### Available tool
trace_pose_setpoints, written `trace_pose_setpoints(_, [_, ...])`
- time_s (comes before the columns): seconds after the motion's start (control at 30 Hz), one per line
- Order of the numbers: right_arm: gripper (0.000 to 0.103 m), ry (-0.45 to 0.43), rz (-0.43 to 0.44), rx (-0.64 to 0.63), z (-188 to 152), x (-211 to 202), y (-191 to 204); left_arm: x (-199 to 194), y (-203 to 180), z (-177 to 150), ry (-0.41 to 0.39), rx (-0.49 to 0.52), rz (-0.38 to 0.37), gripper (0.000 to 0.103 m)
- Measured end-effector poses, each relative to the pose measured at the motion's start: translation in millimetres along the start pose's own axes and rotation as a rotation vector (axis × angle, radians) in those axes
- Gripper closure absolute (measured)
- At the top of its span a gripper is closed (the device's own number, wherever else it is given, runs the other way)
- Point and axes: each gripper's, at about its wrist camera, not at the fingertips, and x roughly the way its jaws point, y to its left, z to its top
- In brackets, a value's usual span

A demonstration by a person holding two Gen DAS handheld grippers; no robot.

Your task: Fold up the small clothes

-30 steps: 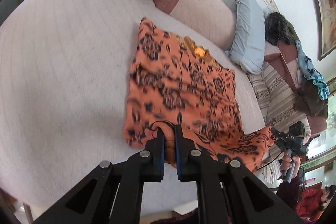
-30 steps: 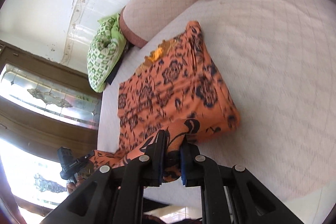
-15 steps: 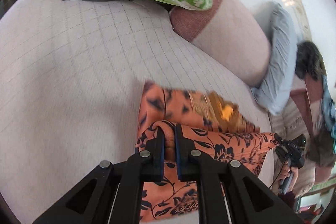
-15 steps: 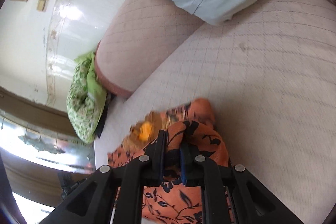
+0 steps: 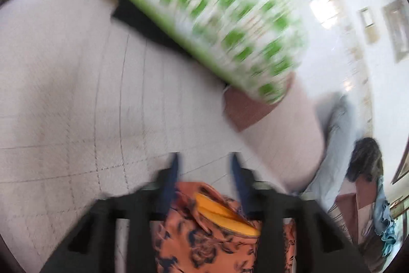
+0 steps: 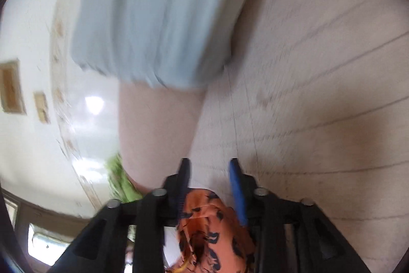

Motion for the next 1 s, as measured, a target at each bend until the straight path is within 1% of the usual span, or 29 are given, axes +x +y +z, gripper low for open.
trace_pose_setpoints(0.03, [0.043, 0.002, -0.027, -0.096, -5, -13, 17, -12, -11, -6, -0.012, 0.051, 0.014, 0.043])
trace_pose_setpoints(0.07, [0.043, 0.024, -0.045, -0.18, -13, -20, 32, -23, -24, -15, -0.015, 0.108, 0.034, 0.042])
trace_pose_setpoints(0.1, [0.043, 0.056, -0.07, -0.266, -26, -25, 48, -34, -35, -29, -0.013, 0.158, 0.065, 0.04])
trace_pose_setpoints(0.17, [0.043, 0.133, -0.111, -0.419, -58, -26, 77, -50, -49, -59, 0.014, 0.212, 0.141, 0.034])
trace_pose_setpoints(0.2, [0.043, 0.18, -0.126, -0.483, -77, -23, 89, -55, -51, -79, 0.034, 0.214, 0.19, 0.029])
trace_pose_setpoints(0.23, [0.043, 0.221, -0.136, -0.527, -95, -20, 97, -57, -49, -99, 0.057, 0.199, 0.221, 0.027])
trace_pose_setpoints(0.27, [0.043, 0.265, -0.145, -0.57, -116, -15, 103, -57, -45, -113, 0.073, 0.177, 0.232, 0.027])
trace_pose_setpoints(0.33, [0.043, 0.364, -0.182, -0.669, -166, 6, 120, -52, -27, -145, 0.112, 0.095, 0.266, 0.027])
trace_pose_setpoints(0.37, [0.043, 0.398, -0.204, -0.711, -188, 16, 125, -44, -14, -156, 0.147, 0.054, 0.294, 0.027])
trace_pose_setpoints(0.4, [0.043, 0.422, -0.222, -0.745, -207, 26, 128, -36, -6, -162, 0.179, 0.036, 0.309, 0.027])
trace_pose_setpoints(0.43, [0.043, 0.45, -0.237, -0.79, -228, 37, 133, -31, 3, -165, 0.195, 0.033, 0.318, 0.028])
trace_pose_setpoints(0.5, [0.043, 0.498, -0.242, -0.858, -262, 62, 142, -29, 6, -167, 0.166, 0.064, 0.329, 0.028])
trace_pose_setpoints(0.57, [0.043, 0.543, -0.264, -0.889, -287, 88, 146, -25, 6, -164, 0.184, 0.06, 0.334, 0.026])
trace_pose_setpoints(0.63, [0.045, 0.586, -0.303, -0.9, -308, 125, 147, -22, 4, -158, 0.193, 0.075, 0.322, 0.024])
trace_pose_setpoints(0.7, [0.046, 0.586, -0.347, -0.933, -324, 162, 150, -18, 7, -153, 0.213, 0.07, 0.309, 0.023])
trace_pose_setpoints(0.77, [0.048, 0.57, -0.434, -0.944, -326, 206, 145, -16, 8, -145, 0.235, 0.053, 0.283, 0.021])
trace_pose_setpoints(0.8, [0.048, 0.548, -0.438, -0.934, -323, 218, 147, -16, 9, -140, 0.248, 0.048, 0.271, 0.021])
trace_pose_setpoints(0.83, [0.048, 0.495, -0.428, -0.934, -317, 227, 153, -17, 11, -136, 0.255, 0.04, 0.253, 0.021])
trace_pose_setpoints(0.87, [0.048, 0.47, -0.425, -0.923, -311, 231, 156, -21, 13, -132, 0.244, 0.033, 0.24, 0.021])
trace_pose_setpoints(0.9, [0.048, 0.448, -0.417, -0.887, -305, 234, 159, -26, 14, -128, 0.211, 0.035, 0.242, 0.021])
trace_pose_setpoints(0.93, [0.048, 0.421, -0.394, -0.851, -296, 230, 162, -32, 14, -124, 0.181, 0.056, 0.265, 0.021])
trace_pose_setpoints(1.0, [0.048, 0.361, -0.357, -0.837, -287, 211, 168, -41, 14, -117, 0.153, 0.091, 0.303, 0.021])
